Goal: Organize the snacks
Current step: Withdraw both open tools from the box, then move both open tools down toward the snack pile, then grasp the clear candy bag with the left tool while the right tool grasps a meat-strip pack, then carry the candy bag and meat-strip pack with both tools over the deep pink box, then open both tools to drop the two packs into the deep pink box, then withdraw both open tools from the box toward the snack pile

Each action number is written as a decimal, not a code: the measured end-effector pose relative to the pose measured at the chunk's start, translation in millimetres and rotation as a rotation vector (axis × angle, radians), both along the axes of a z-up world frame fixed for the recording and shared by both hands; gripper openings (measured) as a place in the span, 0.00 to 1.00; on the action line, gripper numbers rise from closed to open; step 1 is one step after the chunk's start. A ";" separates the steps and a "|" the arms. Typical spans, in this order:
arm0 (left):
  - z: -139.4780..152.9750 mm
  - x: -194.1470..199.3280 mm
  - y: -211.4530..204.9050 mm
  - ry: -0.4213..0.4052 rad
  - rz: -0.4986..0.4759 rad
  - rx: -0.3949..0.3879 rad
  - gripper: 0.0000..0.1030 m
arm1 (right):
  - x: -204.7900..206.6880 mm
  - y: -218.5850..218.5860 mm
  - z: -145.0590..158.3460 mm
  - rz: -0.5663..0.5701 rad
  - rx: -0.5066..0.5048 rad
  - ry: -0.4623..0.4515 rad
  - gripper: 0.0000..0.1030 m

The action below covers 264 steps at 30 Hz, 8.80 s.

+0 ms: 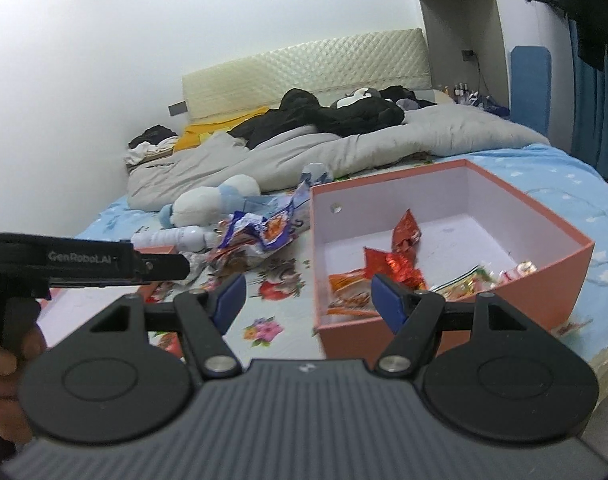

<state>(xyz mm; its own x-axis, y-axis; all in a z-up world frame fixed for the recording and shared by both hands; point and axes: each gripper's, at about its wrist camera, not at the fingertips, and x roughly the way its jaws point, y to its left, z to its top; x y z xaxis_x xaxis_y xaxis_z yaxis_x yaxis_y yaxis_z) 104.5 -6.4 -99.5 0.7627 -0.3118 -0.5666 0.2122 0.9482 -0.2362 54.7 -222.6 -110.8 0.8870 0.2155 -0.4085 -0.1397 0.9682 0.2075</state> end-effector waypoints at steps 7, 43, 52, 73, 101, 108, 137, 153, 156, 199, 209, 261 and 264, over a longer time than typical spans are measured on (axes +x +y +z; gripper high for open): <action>-10.2 -25.3 21.9 0.022 0.044 0.005 0.53 | -17.0 20.9 -3.5 0.054 -0.016 0.020 0.69; -93.2 151.7 116.8 0.123 0.188 0.202 0.79 | 162.2 99.5 -61.9 0.120 0.115 0.162 0.69; -128.5 227.3 126.8 0.106 0.095 0.353 0.79 | 239.0 122.8 -106.8 0.083 0.305 0.311 0.68; -168.7 283.4 137.0 0.136 0.051 0.479 0.52 | 312.9 157.9 -136.2 0.099 0.294 0.429 0.23; -130.1 151.6 120.1 0.227 0.228 0.161 0.42 | 184.7 104.2 -103.0 0.156 0.098 0.405 0.16; -112.6 112.7 105.3 0.217 0.223 0.112 0.42 | 149.9 93.2 -84.8 0.154 0.066 0.366 0.15; -27.1 17.8 70.5 0.164 0.293 -0.027 0.42 | 40.0 47.5 3.5 0.200 0.037 0.162 0.14; -1.7 5.9 8.9 0.115 0.126 -0.057 0.42 | 4.0 0.0 25.1 0.052 -0.032 0.087 0.14; 0.1 8.5 -5.9 0.107 0.083 -0.063 0.42 | -2.1 -11.7 26.3 0.008 -0.047 0.083 0.14; -13.4 201.2 -183.7 0.237 -0.250 0.112 0.44 | 143.0 -130.0 -38.7 -0.172 -0.126 0.300 0.55; -6.5 164.6 -151.3 0.172 -0.225 0.060 0.45 | 109.9 -124.9 -30.6 -0.190 -0.043 0.238 0.56; -50.3 -7.8 47.0 0.059 0.093 0.022 0.62 | 9.6 31.4 -38.4 0.055 0.046 0.066 0.56; -53.1 4.8 56.5 0.055 0.111 0.003 0.62 | 18.2 38.7 -37.1 0.055 0.047 0.048 0.56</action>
<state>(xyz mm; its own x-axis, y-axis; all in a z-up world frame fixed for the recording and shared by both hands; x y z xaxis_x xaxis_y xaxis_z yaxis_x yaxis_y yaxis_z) 109.3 50.2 -152.7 0.7599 -0.2255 -0.6096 0.0927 0.9659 -0.2417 72.9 -183.9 -147.9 0.8529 0.2833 -0.4386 -0.1813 0.9484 0.2601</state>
